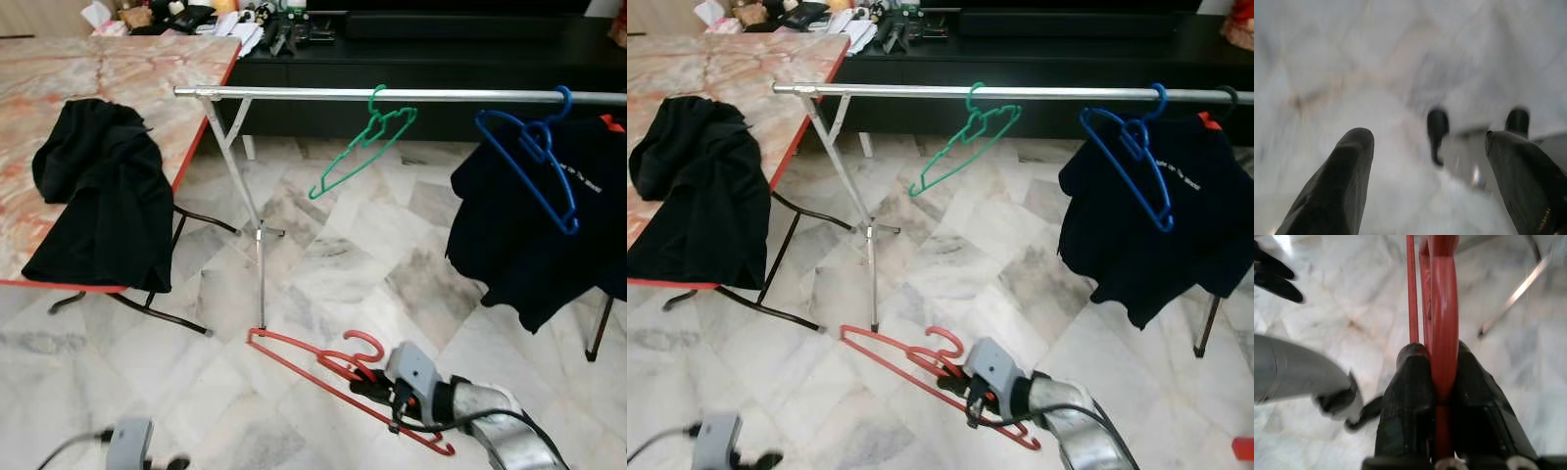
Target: Hang hanger
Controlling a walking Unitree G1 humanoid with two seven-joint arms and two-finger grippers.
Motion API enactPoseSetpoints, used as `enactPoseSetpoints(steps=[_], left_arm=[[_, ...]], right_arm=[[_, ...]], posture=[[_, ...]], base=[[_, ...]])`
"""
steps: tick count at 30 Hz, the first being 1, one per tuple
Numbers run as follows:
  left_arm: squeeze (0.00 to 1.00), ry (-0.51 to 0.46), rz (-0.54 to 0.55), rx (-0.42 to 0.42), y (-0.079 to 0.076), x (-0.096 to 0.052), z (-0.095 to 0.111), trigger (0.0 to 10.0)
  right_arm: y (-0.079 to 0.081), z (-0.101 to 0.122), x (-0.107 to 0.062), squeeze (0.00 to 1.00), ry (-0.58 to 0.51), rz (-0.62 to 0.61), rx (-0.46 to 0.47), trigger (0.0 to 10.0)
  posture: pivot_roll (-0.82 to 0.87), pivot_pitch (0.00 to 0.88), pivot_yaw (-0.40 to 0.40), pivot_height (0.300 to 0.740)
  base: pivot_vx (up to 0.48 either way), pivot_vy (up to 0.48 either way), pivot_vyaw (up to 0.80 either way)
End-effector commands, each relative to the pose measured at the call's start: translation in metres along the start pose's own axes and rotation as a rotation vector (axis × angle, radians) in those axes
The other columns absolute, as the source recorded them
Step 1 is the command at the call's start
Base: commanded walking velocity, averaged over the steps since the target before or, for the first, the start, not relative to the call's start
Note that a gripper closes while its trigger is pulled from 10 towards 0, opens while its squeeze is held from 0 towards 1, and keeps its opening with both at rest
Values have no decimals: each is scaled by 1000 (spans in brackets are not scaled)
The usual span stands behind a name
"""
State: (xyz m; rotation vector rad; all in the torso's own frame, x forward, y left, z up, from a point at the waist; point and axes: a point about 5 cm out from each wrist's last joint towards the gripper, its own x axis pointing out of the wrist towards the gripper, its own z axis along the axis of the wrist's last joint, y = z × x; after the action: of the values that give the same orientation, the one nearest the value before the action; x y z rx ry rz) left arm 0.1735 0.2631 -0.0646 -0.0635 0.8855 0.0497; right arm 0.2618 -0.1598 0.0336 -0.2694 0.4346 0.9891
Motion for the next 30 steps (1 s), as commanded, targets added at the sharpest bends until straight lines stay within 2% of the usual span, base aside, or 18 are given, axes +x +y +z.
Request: enactPoseSetpoints(steps=[1,2,3,4,5,6,8,9,12,13,15,16,19,24,27,30], left_arm=[[0,57,16,-3,-1,-3,-20,10000],[0,70,29,-15,-4,-4,-27,10000],[0,86,45,-13,-8,-4,-35,10000],[0,91,49,-6,-10,-5,-38,10000],[0,93,49,-1,-11,-5,-39,10000],[0,91,52,-18,-16,-5,-44,10000],[0,94,55,-31,-20,-5,-47,10000],[0,106,59,-22,-21,-5,-49,10000],[0,113,57,-41,-26,-4,-51,10000],[0,97,68,-78,-28,-3,-49,10000],[0,86,72,-92,-29,-2,-47,10000],[0,83,60,-78,-31,-1,-45,10000],[0,90,53,-35,-32,0,-44,10000],[0,97,69,-72,-32,-1,-47,10000],[0,113,60,-64,-33,-1,-50,10000],[0,122,55,-62,-34,-2,-53,10000]], right_arm=[[-4,-12,-5,0,27,-114,83,0],[-13,-18,-6,0,27,-273,151,0],[-25,-28,-10,0,34,-519,277,0],[-28,-32,-14,0,40,-604,332,0],[-30,-35,-16,0,43,-640,360,0],[-36,-41,-25,0,-52,-869,547,0],[-35,-45,-27,0,-123,-982,704,0],[-35,-45,-28,0,-138,-1011,720,0],[-39,-32,-29,0,-157,-1076,640,0],[-44,-15,-24,0,-198,-1067,576,10000],[-47,-3,-22,0,-232,-1059,535,10000],[-51,1,-21,0,-265,-1059,571,10000],[-57,5,-24,0,-291,-1121,602,10000],[-57,2,-23,0,-269,-1147,623,10000],[-54,-1,-21,0,-292,-1153,686,10000],[-54,-1,-23,0,-268,-1176,661,10000]], posture=[[-18,199,-12,740],[-11,190,-25,740],[-1,179,-39,740],[7,176,-45,740],[7,176,-45,740],[21,167,-50,740],[22,154,-43,740],[12,148,-36,740],[7,131,-37,740],[1,118,-43,740],[3,108,-47,740],[4,102,-49,740],[7,87,-50,740],[4,70,-50,740],[3,70,-51,740],[5,72,-51,740]], base=[[0,0,0],[0,0,0],[0,0,0],[0,0,0],[0,0,0],[0,0,0],[0,0,0],[0,0,0],[0,0,0],[0,0,0],[0,0,0],[315,0,0],[434,0,0],[480,0,0],[480,0,0],[480,0,0]])
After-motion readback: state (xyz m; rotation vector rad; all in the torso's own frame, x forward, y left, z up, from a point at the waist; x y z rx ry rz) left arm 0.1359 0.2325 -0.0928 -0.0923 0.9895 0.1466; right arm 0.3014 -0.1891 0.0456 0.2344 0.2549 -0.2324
